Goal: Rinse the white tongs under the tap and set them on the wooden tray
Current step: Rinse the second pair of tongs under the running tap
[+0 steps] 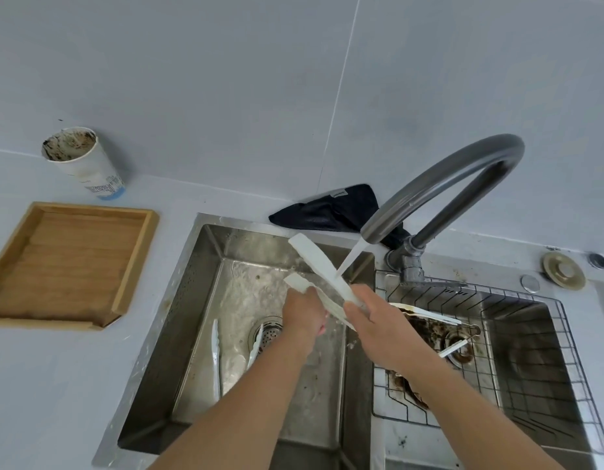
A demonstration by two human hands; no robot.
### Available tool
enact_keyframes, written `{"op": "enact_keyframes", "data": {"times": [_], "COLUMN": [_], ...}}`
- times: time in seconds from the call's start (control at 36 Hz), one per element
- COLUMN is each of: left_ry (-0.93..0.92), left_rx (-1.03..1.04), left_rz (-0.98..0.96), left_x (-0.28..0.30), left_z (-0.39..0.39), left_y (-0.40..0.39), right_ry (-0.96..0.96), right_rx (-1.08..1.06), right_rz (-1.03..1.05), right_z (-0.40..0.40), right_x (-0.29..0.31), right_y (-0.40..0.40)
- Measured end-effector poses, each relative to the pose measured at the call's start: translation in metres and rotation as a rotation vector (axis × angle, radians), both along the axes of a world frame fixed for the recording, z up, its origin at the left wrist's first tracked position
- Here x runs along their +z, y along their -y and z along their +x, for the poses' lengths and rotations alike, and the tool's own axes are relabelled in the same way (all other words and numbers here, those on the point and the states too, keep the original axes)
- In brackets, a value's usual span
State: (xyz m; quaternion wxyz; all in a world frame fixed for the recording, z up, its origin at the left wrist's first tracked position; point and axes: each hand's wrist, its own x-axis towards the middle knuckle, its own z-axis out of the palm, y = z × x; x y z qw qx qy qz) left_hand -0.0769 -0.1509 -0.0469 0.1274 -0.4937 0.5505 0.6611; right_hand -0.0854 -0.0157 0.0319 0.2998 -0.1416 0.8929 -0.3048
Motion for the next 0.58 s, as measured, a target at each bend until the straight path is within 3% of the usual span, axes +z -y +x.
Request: {"op": "enact_keyframes", "data": {"times": [0.11, 0.33, 0.58], "left_ry": [-0.022, 0.035, 0.050], "left_rx": [-0.051, -0.206, -0.078], "left_rz": [-0.020, -0.310, -0.229], "left_x": [0.002, -0.003, 0.001], "left_z": [0.005, -0.009, -0.013], "left_y": [-0.012, 0.013, 0.017], "right_ry": [0.011, 0.019, 0.062], "right_rx": [-0.019, -0.010, -0.087], "right_rz": [-0.039, -0.045, -0.074], "right_z": [0.002, 0.012, 0.013], "right_x": [0.000, 0.008, 0.009], "right_y": [0.000, -0.004, -0.018]}}
